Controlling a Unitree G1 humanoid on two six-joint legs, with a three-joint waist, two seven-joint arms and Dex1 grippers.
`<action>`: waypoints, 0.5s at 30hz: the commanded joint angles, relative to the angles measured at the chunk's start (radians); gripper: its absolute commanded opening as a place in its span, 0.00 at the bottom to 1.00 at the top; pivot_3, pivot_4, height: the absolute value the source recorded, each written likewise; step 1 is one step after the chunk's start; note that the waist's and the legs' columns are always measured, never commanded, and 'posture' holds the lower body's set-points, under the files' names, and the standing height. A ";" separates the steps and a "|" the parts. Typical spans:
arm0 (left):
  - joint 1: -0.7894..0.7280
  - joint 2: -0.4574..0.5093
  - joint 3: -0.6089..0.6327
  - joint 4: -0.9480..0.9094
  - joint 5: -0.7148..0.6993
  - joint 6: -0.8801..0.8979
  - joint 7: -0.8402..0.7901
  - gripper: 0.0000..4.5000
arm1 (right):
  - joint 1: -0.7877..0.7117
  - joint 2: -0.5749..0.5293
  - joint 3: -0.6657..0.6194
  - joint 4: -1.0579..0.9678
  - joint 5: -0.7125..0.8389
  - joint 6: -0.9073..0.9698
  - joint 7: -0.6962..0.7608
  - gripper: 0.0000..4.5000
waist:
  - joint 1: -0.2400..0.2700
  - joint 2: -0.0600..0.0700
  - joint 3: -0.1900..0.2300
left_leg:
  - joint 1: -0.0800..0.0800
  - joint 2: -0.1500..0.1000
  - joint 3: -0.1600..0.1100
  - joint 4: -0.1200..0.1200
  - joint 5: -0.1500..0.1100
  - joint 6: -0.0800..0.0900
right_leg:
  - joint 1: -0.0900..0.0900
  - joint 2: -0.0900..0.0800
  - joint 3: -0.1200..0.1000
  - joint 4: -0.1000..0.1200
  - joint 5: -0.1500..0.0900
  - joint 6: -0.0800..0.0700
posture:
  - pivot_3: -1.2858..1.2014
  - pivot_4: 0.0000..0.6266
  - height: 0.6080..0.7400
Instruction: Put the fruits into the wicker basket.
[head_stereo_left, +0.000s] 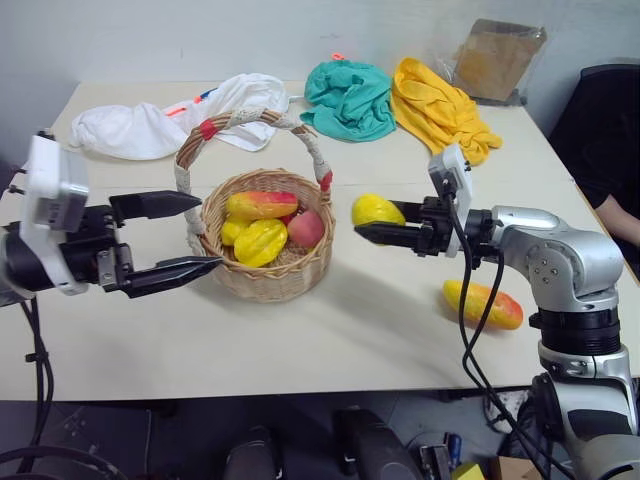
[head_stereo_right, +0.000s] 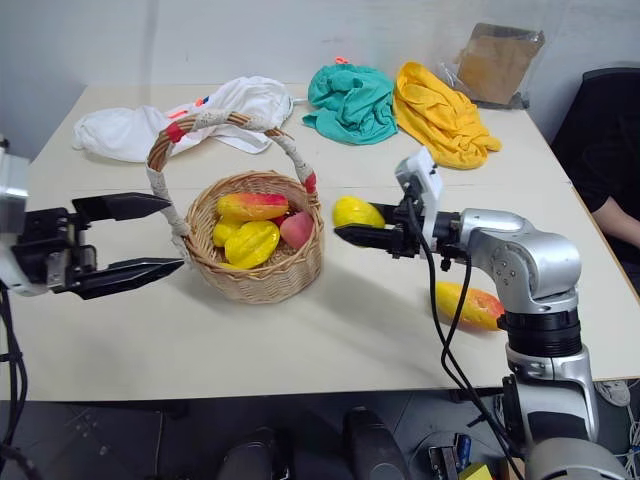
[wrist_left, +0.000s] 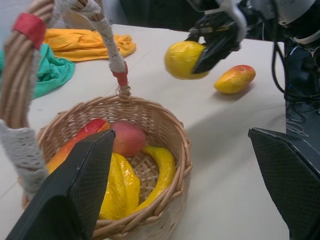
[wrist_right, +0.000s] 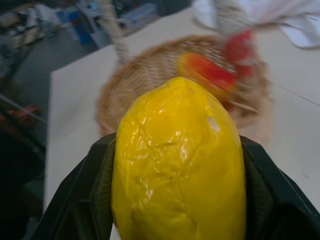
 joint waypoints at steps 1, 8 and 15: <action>-0.021 0.019 0.050 -0.013 -0.050 0.018 0.011 1.00 | -0.099 0.150 0.109 0.015 -0.064 -0.004 -0.156 0.56 | -0.012 -0.001 -0.001 | 0.001 0.000 0.000 0.000 0.000 0.000 | 0.000 0.000 0.000 0.001 0.000 0.000 | 0.52 0.24 1.00; -0.021 -0.001 0.013 -0.060 -0.061 0.010 0.040 1.00 | -0.170 0.254 0.226 0.169 -0.225 -0.113 -0.246 0.78 | -0.013 -0.003 -0.002 | -0.003 -0.002 -0.001 0.000 0.001 0.001 | -0.003 -0.002 -0.001 0.001 0.000 -0.001 | 0.52 0.24 1.00; -0.044 -0.025 -0.056 -0.055 -0.063 -0.010 0.033 1.00 | -0.129 0.117 0.023 -0.029 0.010 0.066 -0.141 1.00 | -0.008 -0.003 -0.002 | -0.019 -0.001 -0.001 0.001 0.001 0.001 | -0.018 -0.003 -0.001 0.002 0.001 0.000 | 0.52 0.24 1.00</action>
